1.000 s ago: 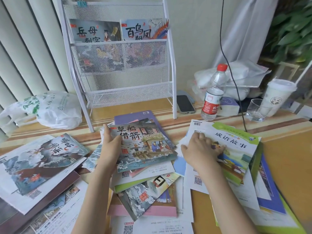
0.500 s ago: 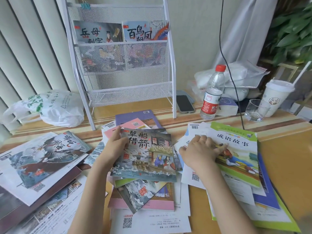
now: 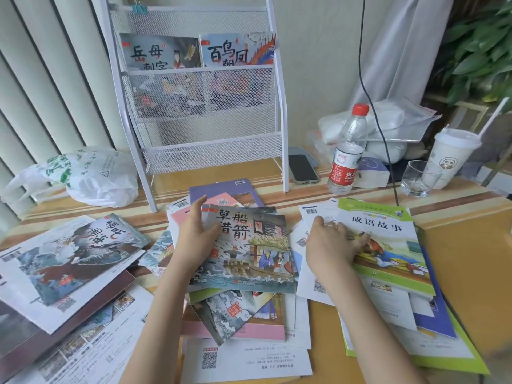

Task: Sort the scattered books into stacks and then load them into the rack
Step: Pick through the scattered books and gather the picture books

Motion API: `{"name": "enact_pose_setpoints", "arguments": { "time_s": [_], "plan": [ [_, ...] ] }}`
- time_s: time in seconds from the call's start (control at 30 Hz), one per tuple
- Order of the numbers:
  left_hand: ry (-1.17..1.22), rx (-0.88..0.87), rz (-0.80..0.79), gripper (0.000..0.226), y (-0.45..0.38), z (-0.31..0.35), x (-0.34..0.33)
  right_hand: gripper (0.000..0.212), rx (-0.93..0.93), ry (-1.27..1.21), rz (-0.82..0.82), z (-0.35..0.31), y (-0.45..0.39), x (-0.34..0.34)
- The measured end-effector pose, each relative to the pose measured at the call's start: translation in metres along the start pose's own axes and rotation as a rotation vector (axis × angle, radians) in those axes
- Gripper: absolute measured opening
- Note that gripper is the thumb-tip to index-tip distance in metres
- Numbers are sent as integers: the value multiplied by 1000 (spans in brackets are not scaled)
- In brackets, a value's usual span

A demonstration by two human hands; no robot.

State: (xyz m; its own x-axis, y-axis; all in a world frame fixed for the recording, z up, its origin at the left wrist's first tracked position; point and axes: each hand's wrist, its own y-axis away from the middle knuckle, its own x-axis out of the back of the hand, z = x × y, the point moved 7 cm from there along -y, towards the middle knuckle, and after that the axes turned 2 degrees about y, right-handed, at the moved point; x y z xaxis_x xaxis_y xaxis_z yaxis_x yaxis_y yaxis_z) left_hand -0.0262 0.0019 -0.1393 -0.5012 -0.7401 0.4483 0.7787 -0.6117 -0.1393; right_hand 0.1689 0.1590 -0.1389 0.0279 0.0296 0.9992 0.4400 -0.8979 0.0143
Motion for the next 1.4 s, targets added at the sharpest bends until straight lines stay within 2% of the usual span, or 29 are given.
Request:
{"name": "enact_pose_setpoints", "arguments": {
  "time_s": [0.2, 0.3, 0.37, 0.47, 0.57, 0.67, 0.77, 0.9, 1.2, 1.27, 1.33, 1.4],
  "plan": [
    [-342, 12, -48, 58, -5, -6, -9, 45, 30, -49, -18, 10, 2, 3],
    [-620, -14, -57, 63, 3, 9, -19, 33, 46, -95, 57, 20, 1, 3],
    [-718, -104, -60, 68, 7, 26, -29, 32, 56, -131, 131, 30, -1, 3],
    [-568, -281, -175, 59, 10, 64, -68, 44, 94, -168, 205, 38, 0, -2],
    [-389, -274, -438, 54, 20, 89, -131, 51, 122, -240, 235, 41, -1, -4],
    [-572, -308, -590, 63, 37, 88, -186, 48, 141, -309, 244, 52, -5, -6],
    [-765, -334, -600, 56, 43, 74, -201, 46, 124, -357, 296, 77, -6, -8],
    [-778, -348, -602, 54, 45, 71, -198, 52, 66, -376, 339, 111, -12, -10],
    [-754, -359, -613, 53, 52, 75, -188, 49, 3, -379, 261, 155, -26, -11],
    [-700, -341, -602, 53, 53, 79, -187, 47, -22, -378, 246, 167, -28, -12],
    [-536, -296, -568, 54, 52, 88, -186, 44, -25, -376, 209, 169, -29, -15],
    [-343, -188, -518, 67, 48, 95, -184, 39, -21, -365, 181, 164, -28, -18]
  ]
}}
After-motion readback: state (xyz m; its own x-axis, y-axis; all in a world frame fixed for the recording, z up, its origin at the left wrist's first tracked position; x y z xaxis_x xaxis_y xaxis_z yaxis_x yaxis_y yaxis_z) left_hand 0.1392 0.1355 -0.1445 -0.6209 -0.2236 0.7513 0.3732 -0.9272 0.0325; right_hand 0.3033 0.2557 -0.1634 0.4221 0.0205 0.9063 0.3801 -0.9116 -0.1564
